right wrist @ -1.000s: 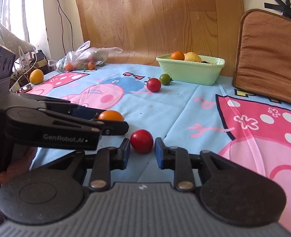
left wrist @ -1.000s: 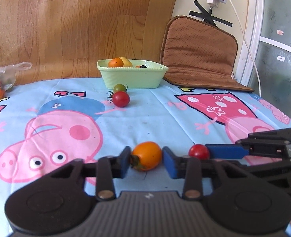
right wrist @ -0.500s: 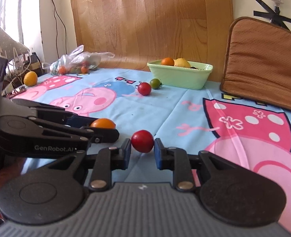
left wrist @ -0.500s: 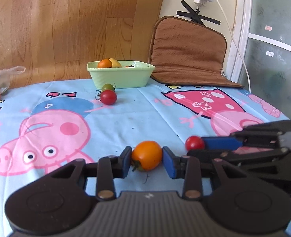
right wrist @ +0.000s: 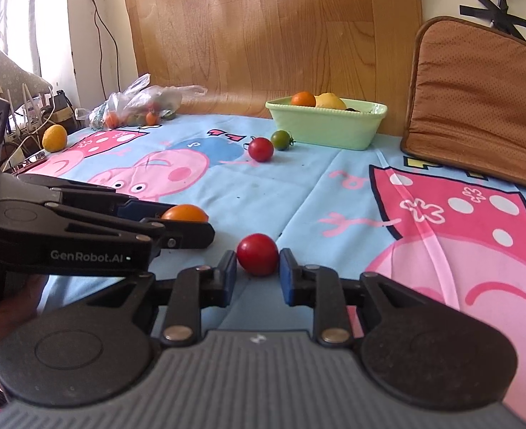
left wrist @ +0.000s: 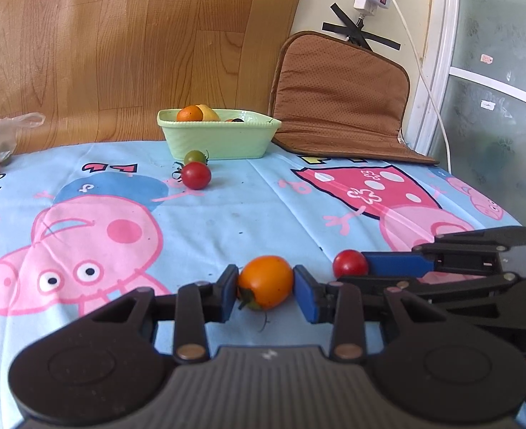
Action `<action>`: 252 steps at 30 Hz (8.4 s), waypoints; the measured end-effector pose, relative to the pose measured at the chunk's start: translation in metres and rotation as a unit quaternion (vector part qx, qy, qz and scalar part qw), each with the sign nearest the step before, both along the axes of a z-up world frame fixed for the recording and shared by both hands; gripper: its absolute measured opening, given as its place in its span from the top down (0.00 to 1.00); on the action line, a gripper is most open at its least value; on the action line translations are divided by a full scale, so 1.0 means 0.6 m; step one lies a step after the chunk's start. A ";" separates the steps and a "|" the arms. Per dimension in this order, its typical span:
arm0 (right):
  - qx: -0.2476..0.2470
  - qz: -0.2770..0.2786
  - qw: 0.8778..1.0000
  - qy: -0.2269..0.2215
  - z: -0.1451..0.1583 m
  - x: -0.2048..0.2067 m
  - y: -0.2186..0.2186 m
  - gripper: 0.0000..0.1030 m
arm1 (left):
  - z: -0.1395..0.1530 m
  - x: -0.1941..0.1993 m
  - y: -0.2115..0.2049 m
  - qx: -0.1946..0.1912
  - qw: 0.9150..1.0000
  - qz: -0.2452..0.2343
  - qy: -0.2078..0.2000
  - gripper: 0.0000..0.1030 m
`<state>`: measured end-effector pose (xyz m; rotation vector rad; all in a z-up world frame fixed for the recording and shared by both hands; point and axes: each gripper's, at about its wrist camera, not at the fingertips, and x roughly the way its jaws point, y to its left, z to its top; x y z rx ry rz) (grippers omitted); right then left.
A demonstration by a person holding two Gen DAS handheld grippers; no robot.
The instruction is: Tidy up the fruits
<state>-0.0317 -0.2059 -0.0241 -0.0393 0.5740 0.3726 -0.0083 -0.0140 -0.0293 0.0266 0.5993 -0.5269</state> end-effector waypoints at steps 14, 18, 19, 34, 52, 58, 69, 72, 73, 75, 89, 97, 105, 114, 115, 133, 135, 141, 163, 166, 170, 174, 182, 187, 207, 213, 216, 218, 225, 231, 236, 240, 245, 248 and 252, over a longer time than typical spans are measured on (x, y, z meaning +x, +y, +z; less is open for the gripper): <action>-0.002 0.001 1.000 0.000 0.000 0.000 -0.002 0.72 | 0.000 0.000 0.000 0.000 1.000 0.000 0.000 0.67; -0.003 0.001 1.000 0.000 0.000 0.000 -0.001 0.72 | 0.000 0.000 0.000 0.000 1.000 0.000 0.000 0.67; -0.003 0.001 1.000 0.000 0.000 0.000 -0.002 0.72 | 0.001 0.000 0.000 0.000 1.000 0.000 0.000 0.67; -0.002 0.006 1.000 0.000 0.000 -0.001 0.000 0.68 | 0.000 0.001 0.001 -0.002 1.000 0.000 0.001 0.67; 0.017 0.001 1.000 0.002 0.004 0.005 -0.008 0.73 | 0.005 0.008 0.006 -0.027 0.999 0.005 0.017 0.69; 0.029 -0.001 0.999 -0.028 0.047 0.049 -0.019 0.73 | 0.052 0.079 0.014 -0.071 0.997 0.003 0.030 0.69; 0.045 -0.054 0.996 -0.061 0.072 0.282 -0.044 0.73 | 0.102 0.331 -0.038 -0.057 0.998 0.018 0.013 0.69; 0.040 -0.064 0.996 -0.054 0.053 0.334 -0.049 0.72 | 0.083 0.381 -0.056 -0.049 0.999 0.014 0.021 0.69; 0.040 -0.065 0.996 -0.050 0.046 0.348 -0.050 0.72 | 0.076 0.397 -0.062 -0.046 0.999 0.013 0.026 0.70; 0.038 -0.071 0.996 -0.045 0.034 0.371 -0.053 0.71 | 0.064 0.419 -0.070 -0.039 0.998 0.020 0.035 0.69; 0.102 -0.024 0.993 -0.052 0.072 0.305 -0.066 0.54 | 0.067 0.349 0.034 -0.085 0.994 0.051 0.052 0.55; 0.092 0.035 0.993 0.059 0.031 0.350 -0.001 0.59 | 0.019 0.267 -0.008 0.027 0.999 0.020 0.025 0.51; 0.094 0.041 0.989 0.104 0.002 0.368 0.021 0.71 | 0.004 0.265 -0.002 0.000 0.999 0.013 0.034 0.69; 0.078 0.005 0.993 0.091 0.013 0.249 -0.058 0.71 | 0.010 0.176 -0.016 -0.006 0.998 -0.041 0.048 0.69; 0.077 0.005 0.993 0.088 0.014 0.227 -0.063 0.71 | 0.010 0.160 -0.015 -0.010 0.998 -0.045 0.051 0.69; 0.011 0.039 0.999 0.009 -0.002 0.021 -0.022 0.68 | 0.001 -0.011 -0.011 -0.009 0.999 -0.030 0.005 0.67; 0.011 0.037 0.999 0.009 -0.002 0.018 -0.022 0.67 | 0.001 -0.011 -0.010 -0.007 1.000 -0.029 0.004 0.68; 0.000 0.027 1.000 0.002 -0.005 0.001 -0.017 0.67 | 0.001 -0.013 -0.010 -0.006 1.000 -0.024 0.003 0.66; -0.017 0.020 1.000 -0.003 -0.006 -0.008 -0.008 0.65 | 0.000 -0.009 -0.003 -0.015 1.000 -0.015 0.006 0.64; -0.022 0.022 1.000 -0.005 -0.007 -0.009 -0.006 0.63 | 0.001 -0.010 -0.004 -0.014 1.000 -0.014 0.005 0.64; -0.027 0.020 0.999 -0.008 -0.006 -0.010 -0.003 0.66 | 0.001 -0.011 -0.005 -0.012 1.000 -0.014 0.002 0.66; -0.027 0.023 0.999 -0.014 -0.005 -0.012 -0.003 0.71 | 0.002 -0.012 -0.003 -0.016 1.000 -0.015 0.003 0.66; 0.024 0.004 1.000 -0.006 0.025 0.054 -0.036 0.71 | 0.067 0.064 -0.010 -0.049 0.998 -0.038 0.012 0.66; 0.050 -0.019 0.997 -0.053 0.078 0.178 -0.047 0.71 | 0.123 0.206 -0.033 -0.056 0.998 -0.023 -0.003 0.66; 0.110 -0.084 0.989 -0.049 0.054 0.369 -0.085 0.50 | 0.072 0.393 -0.018 -0.068 0.995 0.061 0.036 0.55; 0.142 -0.102 0.983 -0.049 0.073 0.259 -0.118 0.49 | 0.098 0.282 0.008 -0.062 0.994 0.087 0.013 0.55; 0.155 -0.107 0.982 -0.024 0.062 0.204 -0.124 0.43 | 0.091 0.213 0.007 -0.043 0.994 0.102 0.004 0.51; 0.145 -0.106 0.983 -0.018 0.052 0.164 -0.119 0.42 | 0.081 0.168 0.005 -0.036 0.994 0.106 -0.003 0.49; 0.138 -0.105 0.984 0.029 0.006 0.064 -0.090 0.41 | 0.059 0.063 -0.008 -0.016 0.993 0.113 0.001 0.42; 0.119 -0.116 0.986 0.009 -0.005 0.018 -0.073 0.39 | 0.058 -0.004 -0.030 0.023 0.991 0.129 -0.039 0.10; 0.126 -0.135 0.983 0.004 -0.008 0.012 -0.081 0.36 | 0.057 -0.037 -0.042 0.042 0.988 0.137 -0.065 0.00; 0.121 -0.131 0.984 0.008 -0.010 0.011 -0.079 0.36 | 0.055 -0.040 -0.040 0.040 0.989 0.138 -0.044 0.00; 0.116 -0.128 0.985 0.008 -0.011 0.008 -0.077 0.36 | 0.048 -0.032 -0.044 0.055 0.987 0.151 -0.026 0.00; 0.115 -0.125 0.985 0.007 -0.011 0.009 -0.076 0.36 | 0.043 -0.026 -0.046 0.073 0.984 0.161 -0.024 0.00; 0.118 -0.125 0.985 0.011 -0.013 0.012 -0.079 0.36 | 0.043 -0.025 -0.046 0.092 0.980 0.175 -0.034 0.00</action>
